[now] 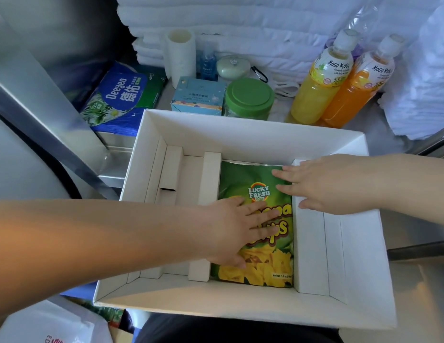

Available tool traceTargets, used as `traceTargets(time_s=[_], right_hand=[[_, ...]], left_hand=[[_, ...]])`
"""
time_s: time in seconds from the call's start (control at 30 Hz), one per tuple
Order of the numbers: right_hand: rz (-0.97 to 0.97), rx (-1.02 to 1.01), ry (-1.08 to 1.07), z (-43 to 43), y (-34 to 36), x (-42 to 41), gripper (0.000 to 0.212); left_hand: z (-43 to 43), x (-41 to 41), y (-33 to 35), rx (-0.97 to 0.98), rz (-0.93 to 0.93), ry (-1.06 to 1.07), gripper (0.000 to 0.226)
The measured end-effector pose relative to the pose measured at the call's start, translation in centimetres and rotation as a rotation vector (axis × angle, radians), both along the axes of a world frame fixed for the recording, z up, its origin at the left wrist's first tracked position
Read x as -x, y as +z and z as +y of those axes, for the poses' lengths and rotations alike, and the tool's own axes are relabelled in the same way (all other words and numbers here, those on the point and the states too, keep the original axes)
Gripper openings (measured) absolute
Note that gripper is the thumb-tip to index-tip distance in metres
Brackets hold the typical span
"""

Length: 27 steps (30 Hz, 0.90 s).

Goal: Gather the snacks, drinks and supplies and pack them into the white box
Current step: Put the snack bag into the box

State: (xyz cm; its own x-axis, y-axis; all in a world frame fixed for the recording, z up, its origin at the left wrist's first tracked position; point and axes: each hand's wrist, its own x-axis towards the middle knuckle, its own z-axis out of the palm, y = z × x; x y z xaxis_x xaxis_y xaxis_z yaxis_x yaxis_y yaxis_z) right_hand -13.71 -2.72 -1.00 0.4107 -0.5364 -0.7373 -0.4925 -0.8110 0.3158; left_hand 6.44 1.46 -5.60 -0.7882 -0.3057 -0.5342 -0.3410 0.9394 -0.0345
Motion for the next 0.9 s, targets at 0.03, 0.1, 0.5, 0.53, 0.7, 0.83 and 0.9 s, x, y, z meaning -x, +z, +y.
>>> traceTargets(time_s=[0.03,0.1,0.5,0.53,0.7,0.83,0.9], right_hand=[[0.014,0.0,0.006,0.1,0.0,-0.1,0.058],[0.051,-0.001,0.005,0.3,0.0,-0.4,0.061],[0.135,0.041,-0.033,1.6,-0.5,-1.7,0.064],[0.159,0.047,-0.037,2.0,-0.7,-2.0,0.066],[0.185,0.038,-0.11,2.0,-1.5,-3.6,0.073],[0.048,0.03,-0.1,2.5,-0.9,-2.8,0.072],[-0.053,-0.014,-0.093,2.9,-0.8,-2.4,0.072]], left_hand=[[-0.1,0.1,-0.1,0.003,-0.013,-0.004,0.081],[-0.2,0.4,-0.1,0.015,-0.045,-0.018,0.082],[-0.8,0.6,0.3,0.156,-0.116,0.306,0.114],[-0.8,0.7,0.3,0.158,-0.129,0.332,0.117],[-1.1,1.2,0.4,0.103,-0.154,0.377,0.118],[-0.9,1.0,0.5,0.182,-0.171,0.323,0.111],[-0.3,0.5,0.2,0.212,-0.177,0.322,0.106]])
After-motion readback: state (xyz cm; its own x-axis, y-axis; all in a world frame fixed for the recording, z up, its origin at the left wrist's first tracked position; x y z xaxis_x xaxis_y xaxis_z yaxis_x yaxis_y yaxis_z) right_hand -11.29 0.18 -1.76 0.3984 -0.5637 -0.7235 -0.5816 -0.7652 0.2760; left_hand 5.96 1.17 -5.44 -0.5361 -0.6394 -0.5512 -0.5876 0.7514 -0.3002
